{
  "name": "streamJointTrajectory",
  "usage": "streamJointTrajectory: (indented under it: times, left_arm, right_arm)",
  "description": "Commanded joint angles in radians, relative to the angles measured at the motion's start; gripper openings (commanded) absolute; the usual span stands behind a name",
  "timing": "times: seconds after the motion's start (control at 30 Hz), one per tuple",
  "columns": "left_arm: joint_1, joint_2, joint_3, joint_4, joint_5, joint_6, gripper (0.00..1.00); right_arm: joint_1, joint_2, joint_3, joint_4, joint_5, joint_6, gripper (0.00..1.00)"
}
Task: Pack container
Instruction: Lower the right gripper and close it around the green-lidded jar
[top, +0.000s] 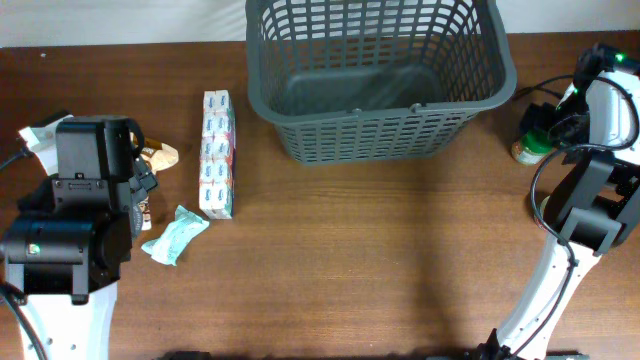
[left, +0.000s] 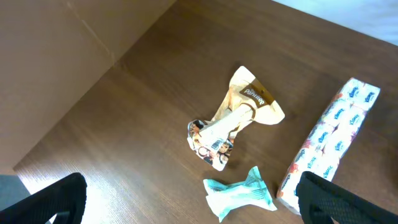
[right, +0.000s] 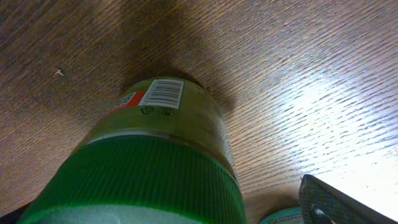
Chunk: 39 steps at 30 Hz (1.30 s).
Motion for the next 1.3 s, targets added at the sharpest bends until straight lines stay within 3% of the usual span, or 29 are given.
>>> streamJointTrajectory:
  times: [0.0, 0.9, 1.13, 1.27]
  left_arm:
    - [0.006, 0.002, 0.014, -0.001, 0.004, -0.005, 1.00]
    - [0.006, 0.002, 0.014, -0.001, 0.004, -0.005, 1.00]
    - [0.006, 0.002, 0.014, -0.001, 0.004, -0.005, 0.99]
    - [0.006, 0.002, 0.014, -0.001, 0.004, -0.005, 1.00]
  right_arm:
    - [0.006, 0.016, -0.007, 0.003, 0.020, -0.008, 0.99]
    - [0.058, 0.045, -0.007, -0.013, 0.069, -0.045, 0.97]
    - [0.058, 0.045, -0.007, -0.013, 0.069, -0.045, 0.37]
    - [0.058, 0.045, -0.007, -0.014, 0.069, -0.037, 0.15]
